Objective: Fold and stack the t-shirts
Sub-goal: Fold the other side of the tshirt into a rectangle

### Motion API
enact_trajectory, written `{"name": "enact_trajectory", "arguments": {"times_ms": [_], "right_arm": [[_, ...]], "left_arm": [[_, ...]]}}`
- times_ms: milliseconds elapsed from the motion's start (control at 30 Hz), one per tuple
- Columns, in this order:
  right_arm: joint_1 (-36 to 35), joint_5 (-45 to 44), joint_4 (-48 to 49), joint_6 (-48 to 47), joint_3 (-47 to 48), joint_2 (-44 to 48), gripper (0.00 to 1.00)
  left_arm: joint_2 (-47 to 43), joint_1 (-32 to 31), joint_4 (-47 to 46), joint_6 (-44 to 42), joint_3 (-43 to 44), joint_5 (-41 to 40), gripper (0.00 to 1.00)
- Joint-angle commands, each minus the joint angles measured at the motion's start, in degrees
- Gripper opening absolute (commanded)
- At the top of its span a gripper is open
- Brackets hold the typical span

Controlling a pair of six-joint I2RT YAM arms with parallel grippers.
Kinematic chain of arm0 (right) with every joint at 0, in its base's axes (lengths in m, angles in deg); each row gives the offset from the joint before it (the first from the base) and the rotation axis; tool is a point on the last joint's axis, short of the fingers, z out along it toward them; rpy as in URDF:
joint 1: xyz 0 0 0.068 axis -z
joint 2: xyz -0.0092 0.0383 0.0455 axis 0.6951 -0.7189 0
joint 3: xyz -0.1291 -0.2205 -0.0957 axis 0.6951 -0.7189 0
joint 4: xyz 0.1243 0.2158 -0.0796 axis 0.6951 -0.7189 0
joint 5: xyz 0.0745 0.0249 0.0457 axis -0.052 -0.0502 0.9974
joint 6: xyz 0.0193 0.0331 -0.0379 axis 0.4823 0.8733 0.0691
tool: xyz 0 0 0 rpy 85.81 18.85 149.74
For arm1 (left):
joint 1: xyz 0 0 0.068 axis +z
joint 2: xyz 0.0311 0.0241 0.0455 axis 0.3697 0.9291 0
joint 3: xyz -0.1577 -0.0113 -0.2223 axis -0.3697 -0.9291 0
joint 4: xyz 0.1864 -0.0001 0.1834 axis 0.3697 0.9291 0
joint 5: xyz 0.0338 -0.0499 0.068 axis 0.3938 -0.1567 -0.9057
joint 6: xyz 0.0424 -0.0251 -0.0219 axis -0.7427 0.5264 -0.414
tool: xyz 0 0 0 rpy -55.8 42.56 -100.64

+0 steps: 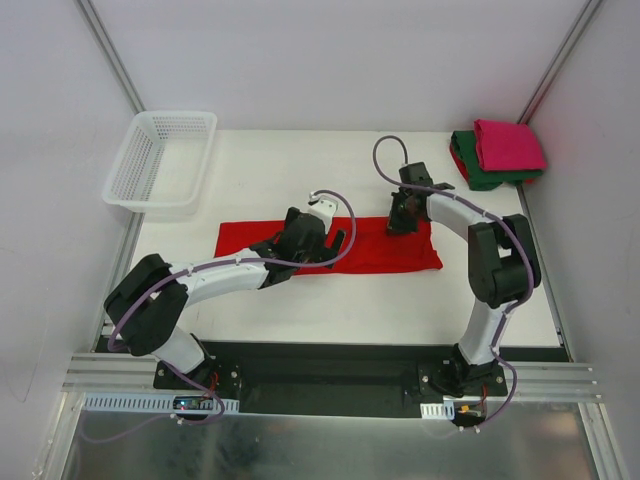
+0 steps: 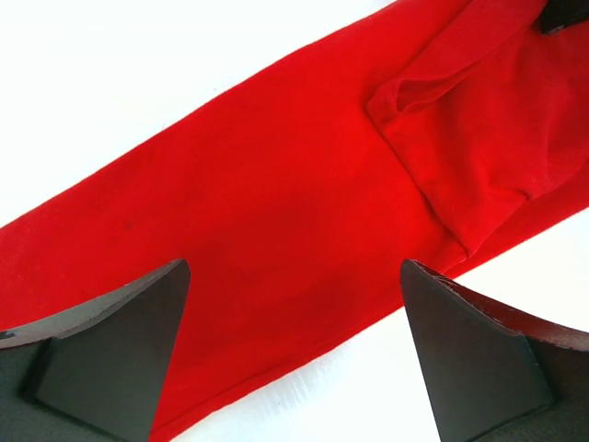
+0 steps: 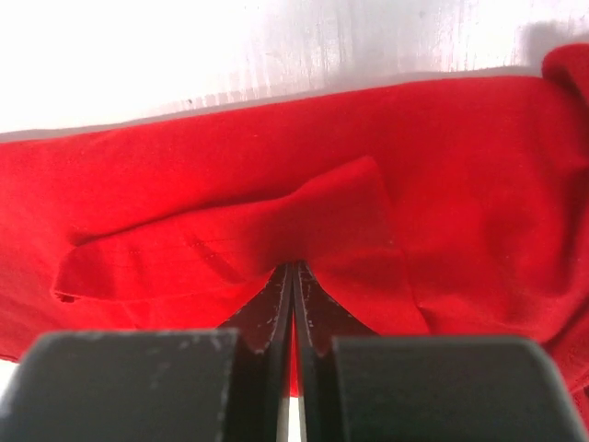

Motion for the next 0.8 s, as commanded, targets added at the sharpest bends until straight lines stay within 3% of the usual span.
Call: {"name": "enact_trajectory", "arguments": {"times_ms": [0, 767], "right_arm": [[0.0, -0.1, 0.2, -0.1, 2.9, -0.5, 0.01], [-0.1, 0.5, -1.0, -0.5, 14.9, -7.9, 0.01]], "left_arm": [[-2.4, 0.2, 0.0, 1.1, -0.5, -0.5, 0.99], [-3.7, 0.3, 0.2, 1.9, -2.7, -2.0, 0.99]]}}
